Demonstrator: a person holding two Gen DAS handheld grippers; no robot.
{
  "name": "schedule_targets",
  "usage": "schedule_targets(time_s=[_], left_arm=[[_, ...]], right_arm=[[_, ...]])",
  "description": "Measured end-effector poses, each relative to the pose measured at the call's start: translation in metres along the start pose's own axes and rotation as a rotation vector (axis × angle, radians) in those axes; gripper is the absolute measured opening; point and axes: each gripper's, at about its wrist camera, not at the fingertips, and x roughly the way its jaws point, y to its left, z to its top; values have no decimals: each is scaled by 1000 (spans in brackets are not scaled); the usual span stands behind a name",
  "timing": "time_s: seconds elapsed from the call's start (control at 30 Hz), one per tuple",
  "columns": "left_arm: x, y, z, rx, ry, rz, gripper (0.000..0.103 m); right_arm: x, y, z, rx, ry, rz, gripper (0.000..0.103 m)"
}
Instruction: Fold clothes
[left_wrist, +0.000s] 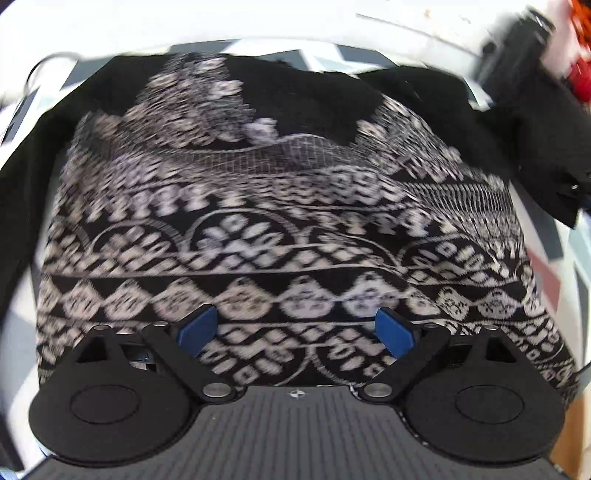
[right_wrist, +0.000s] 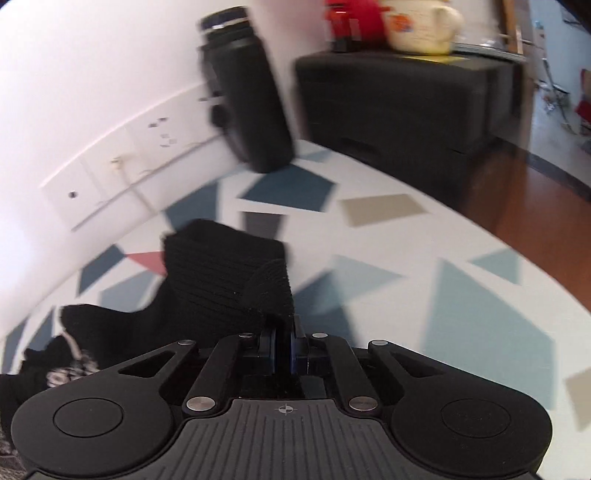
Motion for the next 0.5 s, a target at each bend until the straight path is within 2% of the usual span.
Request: schedule_targets(time_s=[0.13, 0.2, 0.27, 0.3, 0.47, 0.5], left_arm=[[7, -20, 3, 49, 22, 36, 100], [9, -26, 6, 63, 22, 54, 100], [10, -29, 12, 66, 18, 67, 100], [8, -29, 17, 61, 2, 74, 100], [-21, -19, 47, 11, -191, 132, 101], [-25, -16, 52, 2, -225, 148, 102]], right_arm=[[-12, -16, -3, -21, 16, 46, 23], [-13, -7, 2, -53, 5, 80, 23], [-10, 16, 15, -73, 4, 159, 23], [-9, 30, 22, -88, -1, 202, 24], [-14, 110, 50, -196, -52, 396, 36], [-17, 126, 52, -222, -69, 425, 55]])
